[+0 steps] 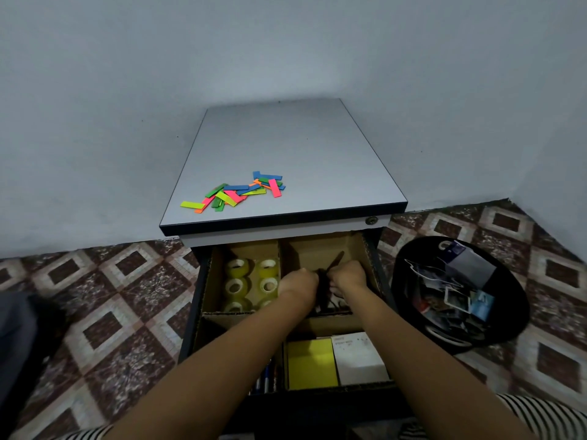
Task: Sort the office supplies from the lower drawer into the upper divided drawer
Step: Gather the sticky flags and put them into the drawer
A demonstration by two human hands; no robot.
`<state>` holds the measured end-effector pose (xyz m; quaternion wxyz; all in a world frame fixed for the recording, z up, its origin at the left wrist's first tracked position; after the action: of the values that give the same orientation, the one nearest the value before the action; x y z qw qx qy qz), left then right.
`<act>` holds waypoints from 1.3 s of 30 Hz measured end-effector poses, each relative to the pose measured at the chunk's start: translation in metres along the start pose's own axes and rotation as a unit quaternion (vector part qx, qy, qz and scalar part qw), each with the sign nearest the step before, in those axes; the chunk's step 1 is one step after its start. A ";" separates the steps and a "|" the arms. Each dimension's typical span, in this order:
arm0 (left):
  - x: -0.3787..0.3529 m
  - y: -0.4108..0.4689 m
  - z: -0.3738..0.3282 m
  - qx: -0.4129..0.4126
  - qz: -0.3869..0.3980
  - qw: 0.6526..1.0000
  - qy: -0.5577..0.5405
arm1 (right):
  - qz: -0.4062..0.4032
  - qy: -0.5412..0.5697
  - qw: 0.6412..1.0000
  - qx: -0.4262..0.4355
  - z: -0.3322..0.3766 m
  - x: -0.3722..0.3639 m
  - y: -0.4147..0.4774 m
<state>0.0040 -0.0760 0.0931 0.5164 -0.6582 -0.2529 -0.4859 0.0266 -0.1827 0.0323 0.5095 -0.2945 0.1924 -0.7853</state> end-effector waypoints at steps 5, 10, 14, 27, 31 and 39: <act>0.003 -0.006 0.001 -0.026 -0.040 0.999 0.000 | -0.025 -0.039 0.998 0.041 0.003 0.003 -0.005; 0.003 -0.015 0.008 -0.081 -0.079 0.991 -0.065 | -0.027 -0.121 0.981 0.152 0.011 0.008 -0.027; 0.010 -0.026 0.019 -0.119 -0.158 0.967 -0.161 | -0.017 -0.156 0.954 0.254 0.021 0.014 -0.054; -0.026 -0.079 0.100 -0.039 -0.319 0.913 -0.252 | -0.023 -0.190 0.863 0.468 0.095 0.009 -0.143; -0.024 -0.089 0.118 -0.026 -0.373 0.895 -0.244 | -0.051 -0.212 0.847 0.486 0.125 -0.007 -0.146; 0.091 -0.061 0.114 -0.081 -0.501 0.853 -0.121 | -0.089 -0.308 0.836 0.446 0.165 -0.028 -0.115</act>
<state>0.0323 0.0349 0.2025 0.1132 -0.5357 -0.5688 -0.6137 0.0652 -0.1104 0.2181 0.5462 -0.2776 -0.3727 -0.6969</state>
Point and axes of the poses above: each hand's wrist, its own y-axis towards the middle knuckle, its own x-axis out of the back of the hand, z = x × y, the point moved 3 cm from there along y, towards the middle knuckle, and after that the axes turned 5 degrees about z, right-handed, at the moved point
